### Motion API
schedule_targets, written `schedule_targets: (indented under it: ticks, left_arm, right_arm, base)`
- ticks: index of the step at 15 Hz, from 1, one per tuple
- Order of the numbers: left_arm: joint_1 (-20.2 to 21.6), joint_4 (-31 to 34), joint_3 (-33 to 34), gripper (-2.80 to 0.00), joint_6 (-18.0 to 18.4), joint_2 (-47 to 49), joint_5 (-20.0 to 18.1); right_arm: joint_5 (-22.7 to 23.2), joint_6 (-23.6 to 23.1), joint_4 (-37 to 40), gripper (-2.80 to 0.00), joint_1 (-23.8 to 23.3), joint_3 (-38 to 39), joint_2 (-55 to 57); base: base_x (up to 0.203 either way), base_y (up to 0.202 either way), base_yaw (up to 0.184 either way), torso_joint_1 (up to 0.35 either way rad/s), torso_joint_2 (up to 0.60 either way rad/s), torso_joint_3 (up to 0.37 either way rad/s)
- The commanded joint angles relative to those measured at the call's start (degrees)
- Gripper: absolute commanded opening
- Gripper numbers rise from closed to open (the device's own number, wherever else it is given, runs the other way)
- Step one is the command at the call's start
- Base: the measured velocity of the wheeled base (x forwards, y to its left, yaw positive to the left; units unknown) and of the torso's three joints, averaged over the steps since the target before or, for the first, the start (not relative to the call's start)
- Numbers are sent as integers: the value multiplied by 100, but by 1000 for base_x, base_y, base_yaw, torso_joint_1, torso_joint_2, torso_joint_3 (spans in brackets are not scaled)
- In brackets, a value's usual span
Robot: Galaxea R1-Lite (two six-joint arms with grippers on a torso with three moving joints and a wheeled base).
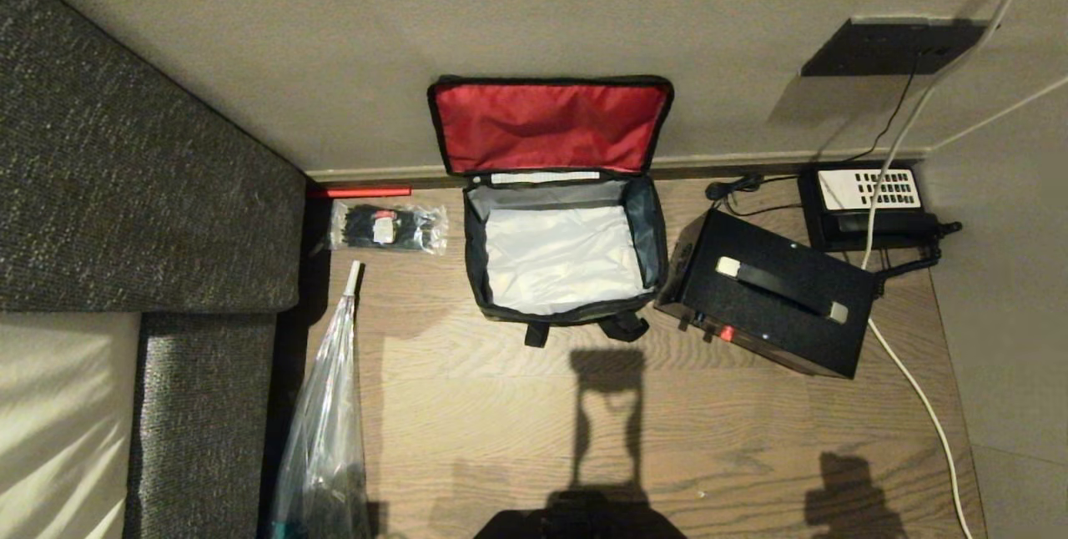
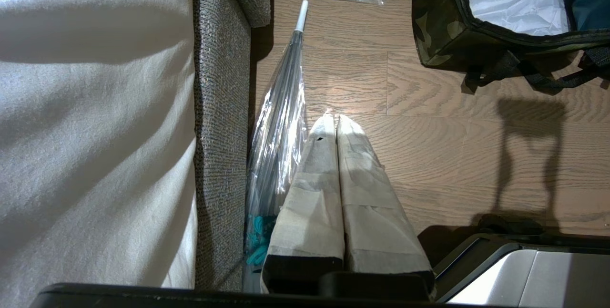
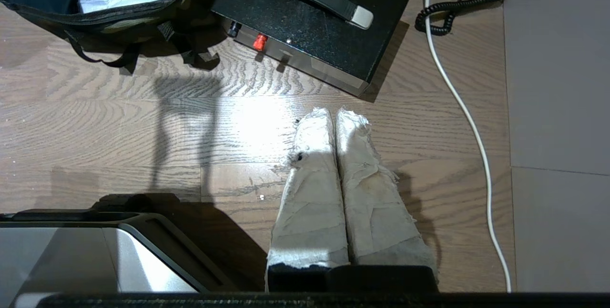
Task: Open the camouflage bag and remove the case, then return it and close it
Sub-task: Grip the handle again
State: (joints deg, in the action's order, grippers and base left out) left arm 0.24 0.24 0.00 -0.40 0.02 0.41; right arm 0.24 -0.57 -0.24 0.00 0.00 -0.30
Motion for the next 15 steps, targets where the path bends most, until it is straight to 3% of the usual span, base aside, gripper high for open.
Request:
schedule_targets:
  ticks: [1,11,13,15]
  left_arm:
    - [2,2,18,-280,-4,-11,2]
    - [2,2,18,-280,-4,-11,2]
    - [2,2,18,-280,-4,-11,2]
    - [2,2,18,-280,-4,-11,2]
  right_arm:
    - [2,-4,-2,-280,0,0,4]
    - [-4,-35,141,-280,0,-44,4]
    - [4,35,709,-280,-1,-285,6]
    - [153,164,1861,-280,-5,-1259,15]
  base:
    - [0,0,0,0,0,0]
    - [0,0,0,0,0,0]
    - [0,0,0,0,0,0]
    - [0,0,0,0,0,0]
